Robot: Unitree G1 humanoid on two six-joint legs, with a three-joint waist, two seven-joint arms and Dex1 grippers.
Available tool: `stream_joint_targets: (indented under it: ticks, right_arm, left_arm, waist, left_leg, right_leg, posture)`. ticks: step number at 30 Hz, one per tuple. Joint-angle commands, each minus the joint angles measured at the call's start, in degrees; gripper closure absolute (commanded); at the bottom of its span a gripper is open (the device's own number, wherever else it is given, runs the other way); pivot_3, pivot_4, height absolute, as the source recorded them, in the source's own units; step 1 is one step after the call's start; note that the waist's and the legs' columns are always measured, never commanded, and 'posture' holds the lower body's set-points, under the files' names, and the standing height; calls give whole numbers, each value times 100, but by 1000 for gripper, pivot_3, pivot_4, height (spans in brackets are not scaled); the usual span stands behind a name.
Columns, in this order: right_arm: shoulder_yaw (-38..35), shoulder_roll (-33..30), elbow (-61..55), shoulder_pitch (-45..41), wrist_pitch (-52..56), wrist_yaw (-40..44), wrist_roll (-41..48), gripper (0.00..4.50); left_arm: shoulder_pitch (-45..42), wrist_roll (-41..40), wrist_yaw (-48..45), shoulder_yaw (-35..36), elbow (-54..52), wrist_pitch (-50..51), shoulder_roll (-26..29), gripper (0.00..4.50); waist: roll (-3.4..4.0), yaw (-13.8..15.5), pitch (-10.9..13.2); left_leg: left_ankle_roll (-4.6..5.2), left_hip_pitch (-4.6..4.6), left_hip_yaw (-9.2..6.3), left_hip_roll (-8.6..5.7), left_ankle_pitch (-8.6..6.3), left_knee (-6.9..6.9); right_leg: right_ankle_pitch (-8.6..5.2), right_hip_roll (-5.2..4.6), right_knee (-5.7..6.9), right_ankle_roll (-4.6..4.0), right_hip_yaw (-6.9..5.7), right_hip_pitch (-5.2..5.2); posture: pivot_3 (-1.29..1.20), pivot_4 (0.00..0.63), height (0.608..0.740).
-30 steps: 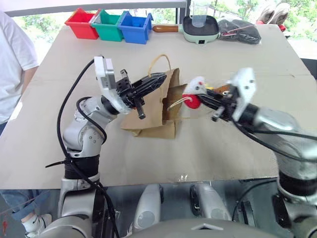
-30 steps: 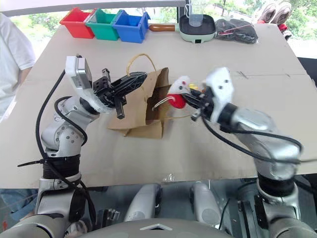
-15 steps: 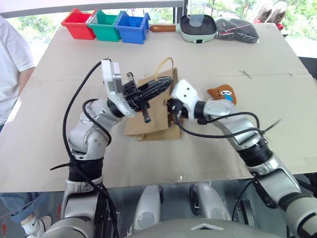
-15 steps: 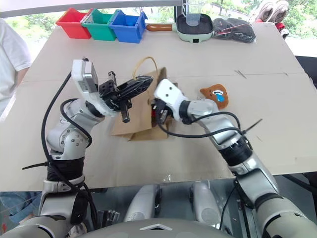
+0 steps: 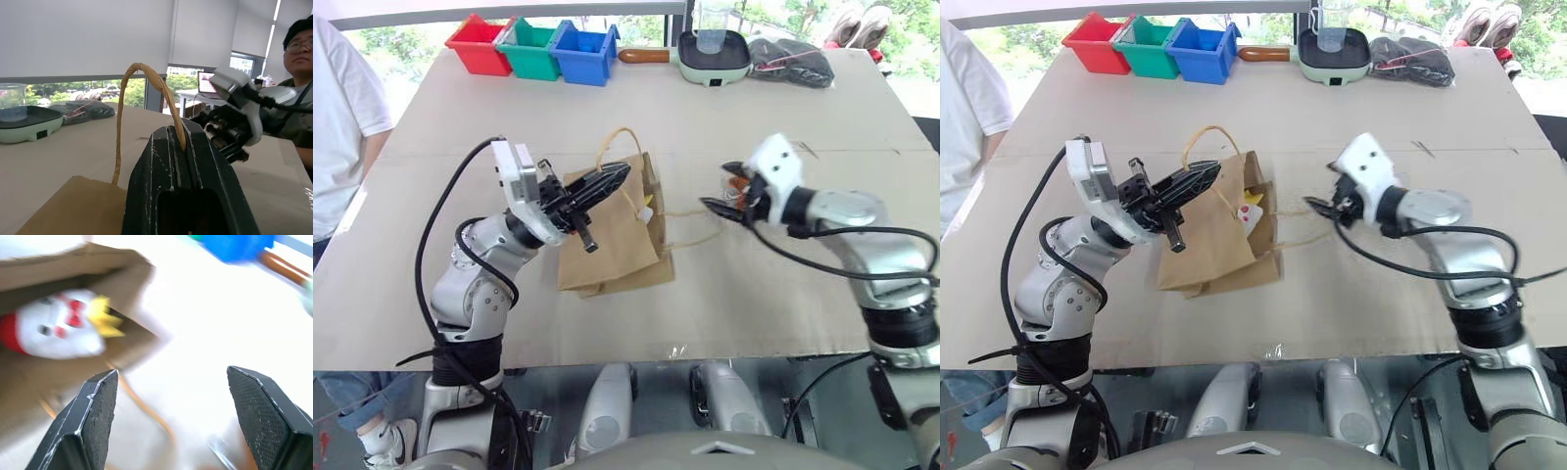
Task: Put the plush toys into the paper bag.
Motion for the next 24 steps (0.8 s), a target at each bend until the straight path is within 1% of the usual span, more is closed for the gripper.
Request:
stream_joint_targets:
  ticks: [1,2,4,7,8,9,10,11,13,15,18,20,22,24]
  right_arm:
    - [-318,-299,325,-196,951,-650,-353,1119]
    - [-290,-292,648,-291,1124,-811,-444,1119]
    - [94,-234,1355,-472,1092,-980,-718,1119]
    - [403,-119,1758,-606,920,-1021,-908,1119]
    - [450,-52,1842,-617,884,-1046,-932,1624]
    - [493,-23,1826,-582,770,-1063,-976,1877]
    - [489,10,1754,-529,708,-1062,-966,2435]
    - [475,22,1650,-469,629,-1054,-960,2859]
    - [348,39,1329,-291,382,-959,-849,4021]
    - [172,53,1027,-165,351,-862,-679,4447]
    - [-10,4,604,8,111,-650,-459,4480]
    - [-247,140,90,69,-76,-378,-2,4480]
    - [-282,354,-255,-118,-120,-215,364,4480]
    - [-182,445,-297,-265,-107,-195,424,4480]
  left_arm:
    - [-60,83,71,48,-120,-206,-28,4500]
    - [-91,111,69,11,-76,-235,-48,4500]
    - [-194,151,52,-86,-1,-290,-119,4500]
    - [-264,171,31,-126,43,-322,-139,4500]
    - [-287,176,19,-118,66,-328,-134,4500]
    - [-301,178,6,-103,86,-334,-129,4500]
    - [-311,174,-5,-86,103,-337,-123,4500]
    - [-311,168,-12,-77,106,-340,-119,4500]
    - [-292,148,-30,-66,105,-340,-111,4500]
    - [-281,126,-49,-54,109,-335,-102,4500]
    - [-298,98,-88,-25,138,-318,-92,4500]
    - [-333,40,-108,13,163,-281,-88,4500]
    - [-362,-72,-120,19,121,-222,-121,4500]
    - [-397,-121,-139,17,142,-205,-125,4500]
  waist:
    - [0,-1,0]
    - [0,1,0]
    - [0,1,0]
    - [0,-11,0]
    - [0,-23,0]
    - [0,-32,0]
    - [0,-32,0]
    - [0,-29,0]
    - [-1,-21,-1]
    - [-1,-10,-1]
    - [0,-8,0]
    - [0,-14,1]
    - [1,-30,1]
    - [1,-53,1]
  left_leg:
    - [0,0,2,0,0,0]
    - [0,1,3,0,0,0]
    - [0,1,5,0,0,2]
    - [0,1,6,-1,0,1]
    - [0,1,8,0,0,-2]
    - [0,1,9,1,0,-3]
    - [0,1,8,2,0,-4]
    - [0,0,7,2,0,-4]
    - [0,-1,8,2,0,-2]
    - [0,-1,10,1,0,1]
    - [0,-2,8,1,0,0]
    - [0,-2,8,1,0,0]
    - [0,-2,7,2,0,-1]
    - [0,-1,4,4,0,-1]
  right_leg:
    - [0,0,0,0,1,0]
    - [0,0,1,0,2,0]
    - [0,0,0,0,4,0]
    - [0,2,0,0,6,0]
    - [0,3,-1,0,10,-2]
    - [0,5,0,0,12,-4]
    - [0,6,0,0,11,-4]
    - [0,6,-1,0,10,-4]
    - [0,4,-1,0,10,-4]
    - [1,3,-1,1,11,-4]
    - [0,4,0,1,10,-4]
    - [0,4,0,1,10,-4]
    - [0,6,0,1,10,-5]
    - [0,8,1,1,9,-5]
  posture:
    - [0,150,740]
    - [0,150,740]
    - [0,150,740]
    - [0,150,740]
    - [0,150,740]
    - [0,150,740]
    - [0,150,740]
    - [0,150,740]
    - [0,150,740]
    - [0,150,740]
    - [0,150,740]
    - [0,150,740]
    - [0,150,740]
    - [0,150,740]
